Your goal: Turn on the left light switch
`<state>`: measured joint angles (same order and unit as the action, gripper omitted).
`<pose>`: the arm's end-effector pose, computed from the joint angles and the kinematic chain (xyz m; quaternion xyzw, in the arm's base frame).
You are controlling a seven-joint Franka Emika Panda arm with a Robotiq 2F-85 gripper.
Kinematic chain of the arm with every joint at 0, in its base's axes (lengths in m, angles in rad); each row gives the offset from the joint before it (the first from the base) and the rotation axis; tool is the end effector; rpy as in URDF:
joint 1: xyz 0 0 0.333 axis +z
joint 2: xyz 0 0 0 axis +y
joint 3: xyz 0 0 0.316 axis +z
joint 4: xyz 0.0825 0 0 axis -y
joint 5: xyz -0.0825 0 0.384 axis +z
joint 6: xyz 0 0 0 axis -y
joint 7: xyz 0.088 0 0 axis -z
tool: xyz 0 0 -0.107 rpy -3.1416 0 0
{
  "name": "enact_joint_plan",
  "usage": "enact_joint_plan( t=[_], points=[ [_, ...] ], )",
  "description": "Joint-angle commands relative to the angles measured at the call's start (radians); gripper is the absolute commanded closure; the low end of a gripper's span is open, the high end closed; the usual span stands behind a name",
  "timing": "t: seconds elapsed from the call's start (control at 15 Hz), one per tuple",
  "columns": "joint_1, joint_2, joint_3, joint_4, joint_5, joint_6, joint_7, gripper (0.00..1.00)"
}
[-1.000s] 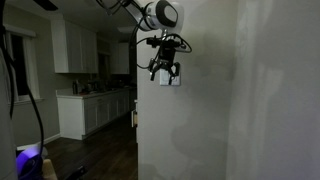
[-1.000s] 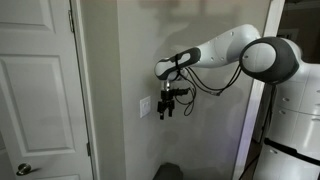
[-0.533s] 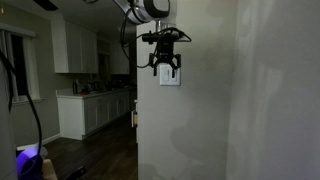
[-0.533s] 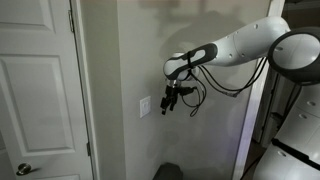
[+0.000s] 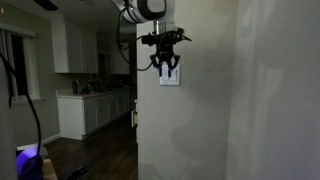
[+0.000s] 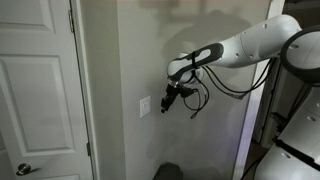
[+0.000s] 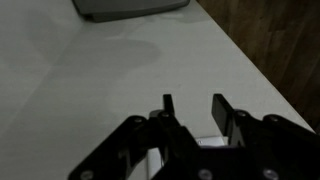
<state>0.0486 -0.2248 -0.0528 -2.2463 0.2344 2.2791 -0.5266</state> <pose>0.5043 0.0023 0.4859 -0.9676 -0.1922 -0.1497 0.0668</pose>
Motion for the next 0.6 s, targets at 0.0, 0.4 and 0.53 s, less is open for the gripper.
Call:
enact_joint_plan(
  t=[0.0,0.4,0.53],
  points=[
    [0.030,0.001,-0.006,-0.027,0.034,0.106,-0.052,0.85],
    [0.058,0.049,0.014,-0.010,0.008,0.242,-0.019,1.00],
    [0.062,0.057,0.018,-0.009,0.006,0.263,-0.017,1.00]
  ],
)
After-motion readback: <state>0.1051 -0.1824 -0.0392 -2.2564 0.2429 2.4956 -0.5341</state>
